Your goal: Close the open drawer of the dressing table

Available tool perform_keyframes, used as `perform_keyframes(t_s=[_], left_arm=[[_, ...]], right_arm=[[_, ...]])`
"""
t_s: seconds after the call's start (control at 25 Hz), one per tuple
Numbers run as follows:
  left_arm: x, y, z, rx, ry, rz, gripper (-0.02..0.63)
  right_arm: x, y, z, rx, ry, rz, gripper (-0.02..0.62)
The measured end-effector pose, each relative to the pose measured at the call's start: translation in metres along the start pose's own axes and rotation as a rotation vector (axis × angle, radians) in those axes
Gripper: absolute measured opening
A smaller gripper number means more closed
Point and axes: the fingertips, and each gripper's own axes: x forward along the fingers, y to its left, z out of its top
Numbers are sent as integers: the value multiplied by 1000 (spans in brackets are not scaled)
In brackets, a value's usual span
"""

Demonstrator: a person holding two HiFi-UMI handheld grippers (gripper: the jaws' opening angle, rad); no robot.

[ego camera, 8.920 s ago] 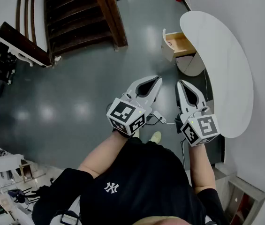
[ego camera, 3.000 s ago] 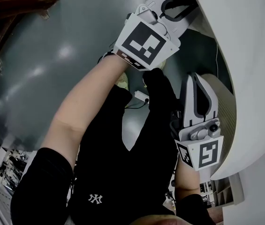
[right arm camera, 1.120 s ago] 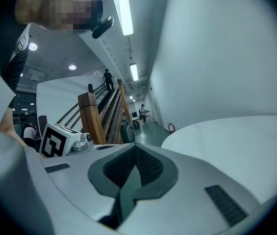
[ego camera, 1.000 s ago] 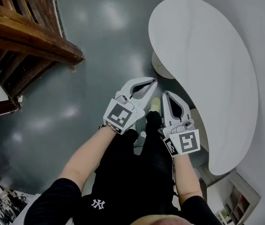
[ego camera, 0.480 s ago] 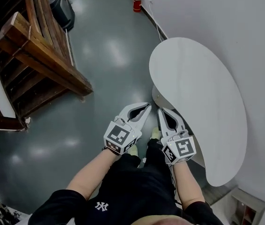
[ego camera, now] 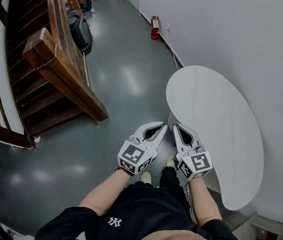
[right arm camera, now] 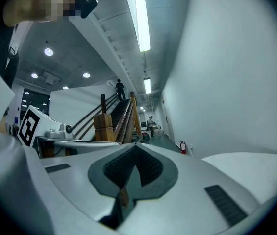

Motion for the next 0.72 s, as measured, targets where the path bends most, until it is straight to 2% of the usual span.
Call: perform_keyframes(t_s=[0.24,0.72], left_arm=[[-28,8,30,-4,-26,30,11],[-41,22,27,2,-43,71,11]], right_arm=[[2,29,24,-18,-2,15,14],[13,40,15,-22,-11,41,14]])
